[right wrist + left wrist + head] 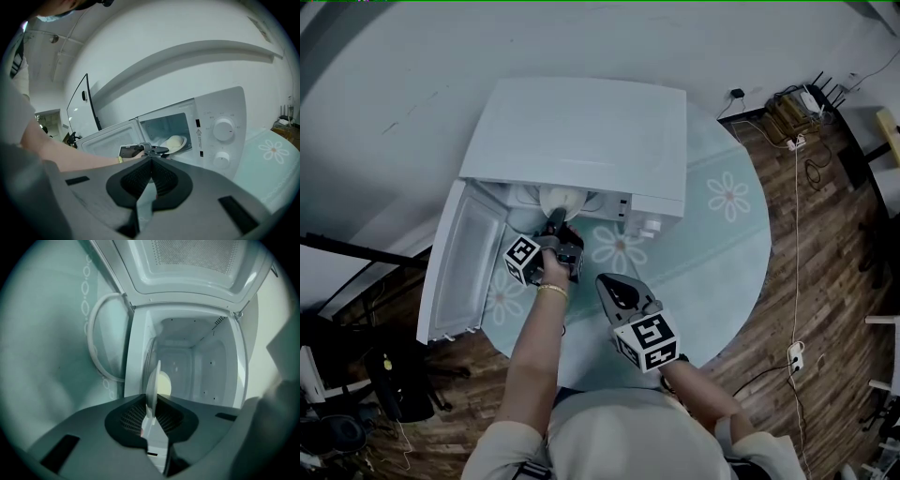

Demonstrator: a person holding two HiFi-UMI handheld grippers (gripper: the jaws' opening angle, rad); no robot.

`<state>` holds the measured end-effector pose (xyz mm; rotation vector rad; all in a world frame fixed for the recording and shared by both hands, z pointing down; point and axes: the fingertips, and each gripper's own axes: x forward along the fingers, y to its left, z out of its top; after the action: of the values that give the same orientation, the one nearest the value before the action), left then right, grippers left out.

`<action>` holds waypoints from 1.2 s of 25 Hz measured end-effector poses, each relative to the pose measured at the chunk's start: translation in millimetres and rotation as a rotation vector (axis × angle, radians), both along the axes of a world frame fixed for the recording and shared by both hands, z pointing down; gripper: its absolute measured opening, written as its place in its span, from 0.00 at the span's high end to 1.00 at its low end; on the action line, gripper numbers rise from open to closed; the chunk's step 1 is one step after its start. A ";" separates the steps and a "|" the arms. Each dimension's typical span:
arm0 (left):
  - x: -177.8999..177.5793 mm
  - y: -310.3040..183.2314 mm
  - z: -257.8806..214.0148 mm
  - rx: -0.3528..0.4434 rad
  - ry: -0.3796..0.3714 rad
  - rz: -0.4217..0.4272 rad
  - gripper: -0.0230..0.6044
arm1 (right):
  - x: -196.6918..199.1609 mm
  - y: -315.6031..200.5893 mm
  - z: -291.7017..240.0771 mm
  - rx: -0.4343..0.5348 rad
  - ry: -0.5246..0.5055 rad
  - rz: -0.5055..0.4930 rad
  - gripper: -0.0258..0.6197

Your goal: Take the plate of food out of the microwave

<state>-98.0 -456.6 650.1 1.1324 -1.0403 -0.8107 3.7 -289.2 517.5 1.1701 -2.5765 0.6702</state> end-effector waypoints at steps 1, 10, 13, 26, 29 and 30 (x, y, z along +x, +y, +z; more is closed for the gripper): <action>0.7 0.7 0.3 -0.002 -0.008 0.004 0.87 | 2.2 1.1 -0.4 0.000 0.000 0.003 0.95; 2.7 16.0 -8.8 0.027 -0.029 0.021 0.87 | 18.5 9.0 -4.3 0.012 0.016 0.026 0.95; 1.1 28.7 -18.5 0.056 -0.034 0.031 0.87 | 21.7 12.2 -7.9 0.022 0.019 0.033 0.95; -9.6 111.0 -62.5 0.117 -0.030 0.073 0.87 | 33.3 37.1 -10.1 0.044 0.040 0.066 0.95; -7.5 131.0 -71.6 0.140 -0.040 0.099 0.87 | 33.6 44.2 -8.9 0.050 0.046 0.068 0.95; -7.0 139.0 -73.3 0.141 -0.050 0.108 0.87 | 33.7 47.2 -8.4 0.051 0.050 0.068 0.95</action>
<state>-105.1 -317.5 576.7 1.3231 -0.9660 -0.7818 37.4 -241.9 509.1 1.2784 -2.5371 0.5849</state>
